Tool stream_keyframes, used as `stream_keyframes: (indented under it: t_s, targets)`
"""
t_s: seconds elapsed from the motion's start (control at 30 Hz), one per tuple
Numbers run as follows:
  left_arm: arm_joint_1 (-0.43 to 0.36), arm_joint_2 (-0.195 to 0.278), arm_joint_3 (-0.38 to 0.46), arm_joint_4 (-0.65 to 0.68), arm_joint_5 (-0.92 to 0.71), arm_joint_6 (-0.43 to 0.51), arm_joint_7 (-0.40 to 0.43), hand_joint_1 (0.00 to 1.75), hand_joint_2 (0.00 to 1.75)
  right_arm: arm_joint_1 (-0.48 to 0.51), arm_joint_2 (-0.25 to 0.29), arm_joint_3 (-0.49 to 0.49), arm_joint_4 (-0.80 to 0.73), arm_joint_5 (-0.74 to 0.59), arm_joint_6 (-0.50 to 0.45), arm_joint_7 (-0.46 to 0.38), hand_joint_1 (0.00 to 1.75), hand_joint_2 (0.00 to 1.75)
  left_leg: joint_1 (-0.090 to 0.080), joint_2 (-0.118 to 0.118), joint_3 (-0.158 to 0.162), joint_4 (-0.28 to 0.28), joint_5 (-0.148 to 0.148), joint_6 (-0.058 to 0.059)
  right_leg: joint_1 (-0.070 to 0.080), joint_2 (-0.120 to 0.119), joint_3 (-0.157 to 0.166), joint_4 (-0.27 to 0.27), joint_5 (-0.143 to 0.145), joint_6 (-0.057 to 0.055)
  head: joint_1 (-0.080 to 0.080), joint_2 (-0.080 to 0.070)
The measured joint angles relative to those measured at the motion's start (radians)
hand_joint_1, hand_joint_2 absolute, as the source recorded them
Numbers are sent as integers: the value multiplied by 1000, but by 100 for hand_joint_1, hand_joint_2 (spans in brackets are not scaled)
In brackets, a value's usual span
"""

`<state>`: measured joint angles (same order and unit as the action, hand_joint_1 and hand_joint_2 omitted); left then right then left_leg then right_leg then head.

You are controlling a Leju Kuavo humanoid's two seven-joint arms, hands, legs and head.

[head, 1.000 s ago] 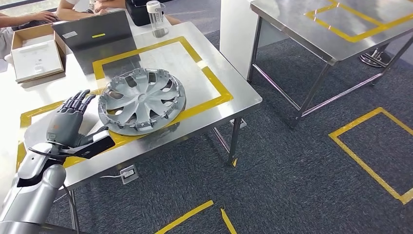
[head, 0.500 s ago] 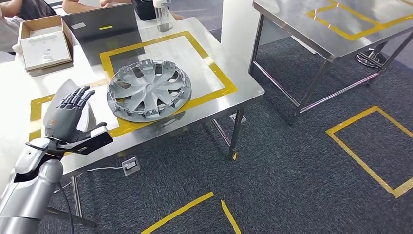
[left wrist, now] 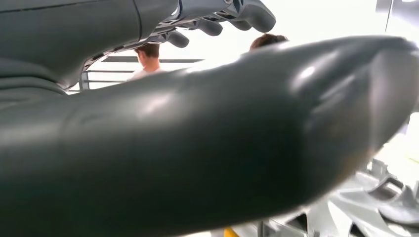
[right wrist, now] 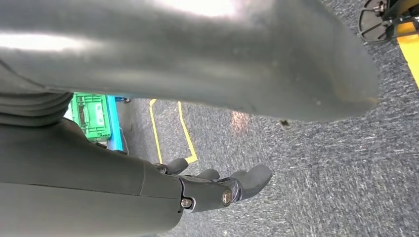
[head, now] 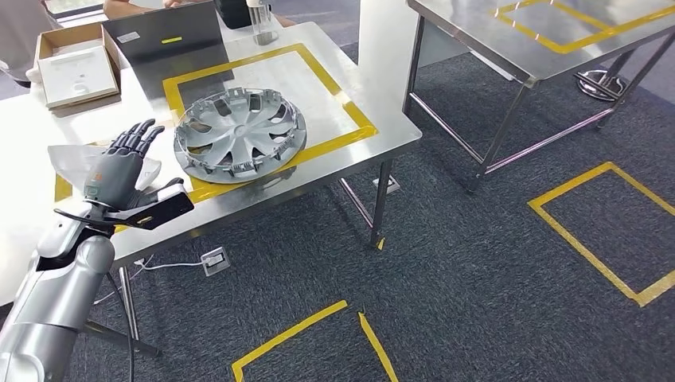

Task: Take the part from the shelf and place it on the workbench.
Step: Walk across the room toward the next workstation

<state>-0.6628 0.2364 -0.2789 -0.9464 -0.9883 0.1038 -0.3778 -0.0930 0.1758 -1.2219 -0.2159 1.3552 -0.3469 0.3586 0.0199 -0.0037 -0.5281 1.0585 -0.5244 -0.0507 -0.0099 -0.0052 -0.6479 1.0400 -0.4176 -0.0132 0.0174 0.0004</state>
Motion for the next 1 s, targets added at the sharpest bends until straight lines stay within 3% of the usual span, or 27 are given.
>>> stream_keyframes:
  t_s: [0.13, 0.2, 0.27, 0.3, 0.33, 0.37, 0.47, 0.53, 0.63, 0.67, 0.73, 0.8, 0.83, 0.87, 0.9, 0.93, 1.0]
  targets:
    - [-19, -13, -1, 30, -5, 13, 3, 0, 0, -2, -1, 0, 0, 1, 2, 0, 0, 0, -6, -2, -5, -22, 10, 40, -2, 2, -9, 2, 13, 28, -1, 0]
    - [-22, -18, -1, 39, -8, 25, 4, 0, 0, -3, -1, 0, 0, 4, 5, 0, 0, 0, -4, 0, -18, -25, 28, 57, -4, 4, -35, 59, -43, 37, 0, 0]
    - [-12, -20, 0, 41, -11, 34, 10, 0, 0, -4, -1, 0, 0, 10, 11, 0, 0, 0, -7, 1, -39, -24, 45, 65, -4, 5, -77, 183, -129, 41, 0, 0]
    - [-1, -20, 2, 40, -14, 36, 15, 0, 0, -4, -2, 0, 0, 14, 15, 0, 0, 0, -9, 1, -49, -23, 52, 66, -4, 5, -92, 239, -156, 41, 0, 0]
    - [13, -18, 5, 35, -16, 38, 20, 0, 0, -4, -2, 0, 0, 18, 19, 0, 0, 0, -11, 1, -58, -22, 59, 67, -3, 5, -92, 267, -163, 40, 0, 0]
    - [29, -16, 9, 28, -18, 39, 25, 0, 0, -4, -4, 0, 0, 21, 23, 0, 0, 0, -13, 1, -67, -21, 65, 67, -2, 5, -73, 259, -153, 37, 0, 0]
    - [73, -10, 25, -9, -24, 39, 33, 0, 0, -7, -9, 1, 0, 27, 32, 0, 0, 0, -16, 0, -87, -17, 81, 61, 7, 5, 61, 75, -99, 17, -1, 0]
    - [94, -6, 36, -33, -29, 39, 38, 0, 0, -10, -12, 2, 0, 27, 34, 0, 0, 0, -16, 0, -91, -17, 90, 51, 15, 4, 103, 4, -89, 6, -1, 0]
    - [117, -4, 47, -59, -37, 38, 40, 0, 0, -12, -16, 2, 0, 22, 35, 0, 0, 0, -16, -1, -97, -20, 100, 32, 15, 1, 97, -14, -73, -9, 0, 0]
    - [122, -3, 50, -64, -40, 37, 41, 0, 0, -13, -17, 2, 0, 20, 33, 0, 0, 0, -15, -2, -104, -11, 88, 26, 11, -1, 93, -20, -63, -15, -2, 0]
    - [125, -3, 55, -68, -45, 36, 41, 0, 0, -13, -18, 2, 0, 16, 31, 0, 0, 0, -11, -1, -130, 60, 19, 14, 5, -5, 79, -28, -43, -24, -6, 0]
    - [126, -5, 56, -66, -49, 35, 40, 0, 0, -12, -18, 2, 0, 13, 30, 0, 0, 0, -6, -1, -162, 178, -56, 2, 4, -6, 58, -27, -28, -26, -8, 0]
    - [128, -6, 56, -65, -51, 35, 39, 0, 0, -11, -18, 2, 0, 12, 30, 0, 0, 0, -4, -1, -166, 217, -69, -2, 4, -7, 47, -27, -19, -25, -8, 0]
    - [129, -7, 56, -63, -51, 35, 39, 0, 0, -11, -18, 2, 0, 12, 30, 0, 0, 0, -2, -1, -154, 223, -62, -5, 3, -7, 36, -26, -12, -23, -8, 0]
    - [129, -8, 56, -63, -52, 35, 39, 0, 0, -11, -18, 2, 0, 11, 30, 0, 0, 0, 1, 0, -124, 192, -40, -8, 1, -8, 27, -24, -4, -19, -8, 0]
    - [128, -8, 56, -63, -52, 35, 39, 0, 0, -11, -18, 2, 0, 10, 30, 0, 0, 0, 4, 0, -79, 132, -17, -11, -1, -8, 18, -21, 2, -14, -8, 0]
    - [122, -12, 56, -61, -55, 35, 36, 0, 0, -12, -18, 2, 0, 8, 29, 0, 0, 0, 4, -4, 1, 14, -1, -8, -1, -7, 3, -14, 12, -1, -8, 0]
